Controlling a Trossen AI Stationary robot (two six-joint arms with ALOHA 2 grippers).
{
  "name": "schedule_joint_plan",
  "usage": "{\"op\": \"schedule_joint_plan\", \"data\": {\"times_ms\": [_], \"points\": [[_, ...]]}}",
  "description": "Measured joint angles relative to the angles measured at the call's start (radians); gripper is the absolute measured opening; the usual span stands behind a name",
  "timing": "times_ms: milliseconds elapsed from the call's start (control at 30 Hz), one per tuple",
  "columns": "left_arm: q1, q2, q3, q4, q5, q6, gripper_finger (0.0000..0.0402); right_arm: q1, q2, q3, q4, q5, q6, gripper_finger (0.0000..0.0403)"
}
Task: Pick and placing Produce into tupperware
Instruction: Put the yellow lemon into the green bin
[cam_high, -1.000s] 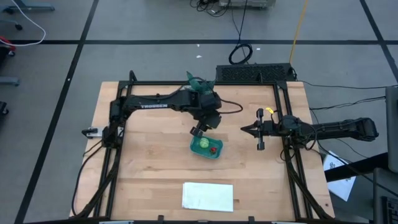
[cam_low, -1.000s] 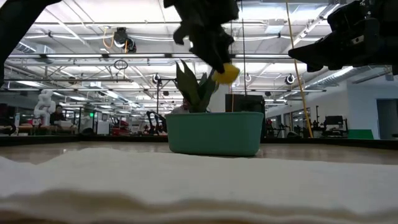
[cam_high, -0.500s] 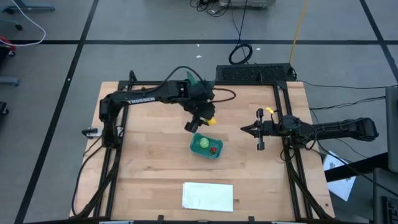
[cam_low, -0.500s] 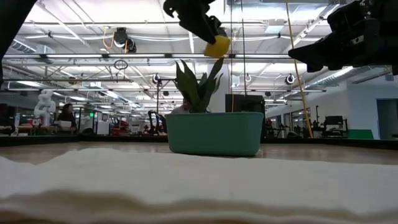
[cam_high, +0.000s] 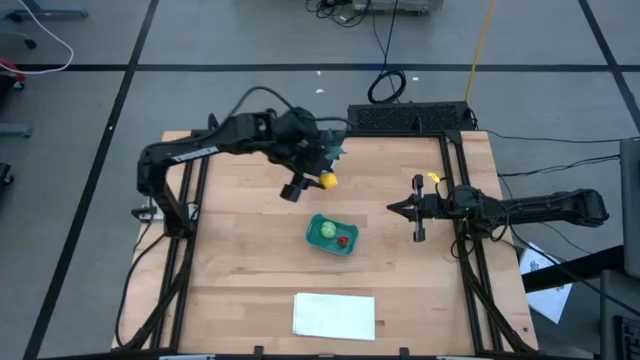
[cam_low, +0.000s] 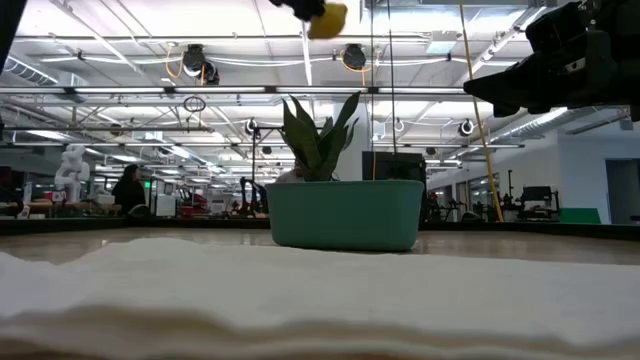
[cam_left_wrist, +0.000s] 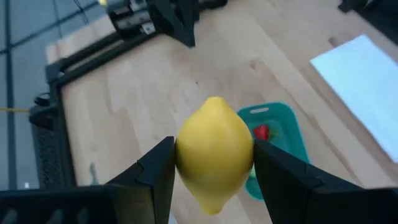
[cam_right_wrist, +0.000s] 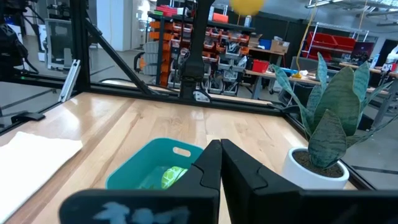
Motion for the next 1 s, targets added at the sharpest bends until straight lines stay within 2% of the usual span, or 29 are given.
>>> {"op": "schedule_joint_plan", "data": {"times_ms": [233, 367, 600, 800, 1000], "points": [[0.003, -0.115, -0.032, 0.012, 0.010, -0.064, 0.0184, 0.000, 0.000, 0.000, 0.001, 0.000, 0.000, 0.0000], [0.003, -0.190, -0.123, 0.075, 0.017, -0.107, 0.0184, 0.000, 0.000, 0.000, 0.001, 0.000, 0.000, 0.0000], [0.011, -0.374, -0.400, 0.292, 0.025, -0.161, 0.0184, 0.000, 0.000, 0.000, 0.003, 0.000, 0.002, 0.0000], [0.011, -0.523, -0.670, 0.604, 0.033, -0.257, 0.0184, 0.000, 0.001, 0.000, 0.009, 0.000, 0.005, 0.0000], [0.011, -0.622, -0.898, 0.840, 0.035, -0.344, 0.0184, 0.000, 0.001, 0.000, 0.009, 0.000, 0.008, 0.0000]]}}
